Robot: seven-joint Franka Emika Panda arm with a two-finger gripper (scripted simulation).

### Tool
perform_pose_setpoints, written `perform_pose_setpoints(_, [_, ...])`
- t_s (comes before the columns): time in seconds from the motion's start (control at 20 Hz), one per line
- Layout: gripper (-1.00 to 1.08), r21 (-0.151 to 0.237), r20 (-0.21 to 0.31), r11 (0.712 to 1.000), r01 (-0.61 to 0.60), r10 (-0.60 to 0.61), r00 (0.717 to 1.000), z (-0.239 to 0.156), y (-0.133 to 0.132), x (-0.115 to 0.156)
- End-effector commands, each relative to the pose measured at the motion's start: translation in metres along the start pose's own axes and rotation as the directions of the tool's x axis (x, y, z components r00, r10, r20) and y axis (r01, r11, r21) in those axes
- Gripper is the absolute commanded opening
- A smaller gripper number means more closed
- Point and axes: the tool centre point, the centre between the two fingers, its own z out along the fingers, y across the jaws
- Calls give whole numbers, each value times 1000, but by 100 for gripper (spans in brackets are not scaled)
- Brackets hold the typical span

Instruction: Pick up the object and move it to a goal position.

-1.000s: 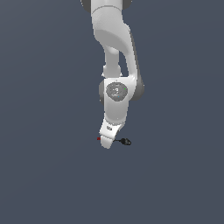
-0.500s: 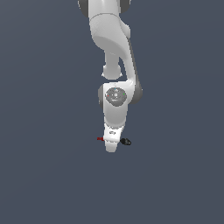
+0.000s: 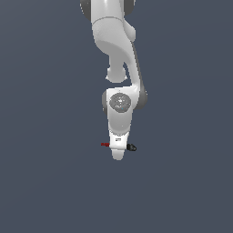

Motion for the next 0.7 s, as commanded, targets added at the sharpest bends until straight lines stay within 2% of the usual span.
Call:
perform_pose_setpoints(0.0, [100, 0, 0, 1000, 8, -8, 1000, 0, 0, 0])
perform_pose_setpoints(0.25, [100, 0, 0, 1000, 4, -4, 1000, 6, 0, 0])
perform_pose_setpoints(0.65, [100, 0, 0, 1000, 8, -8, 1000, 44, -1, 0])
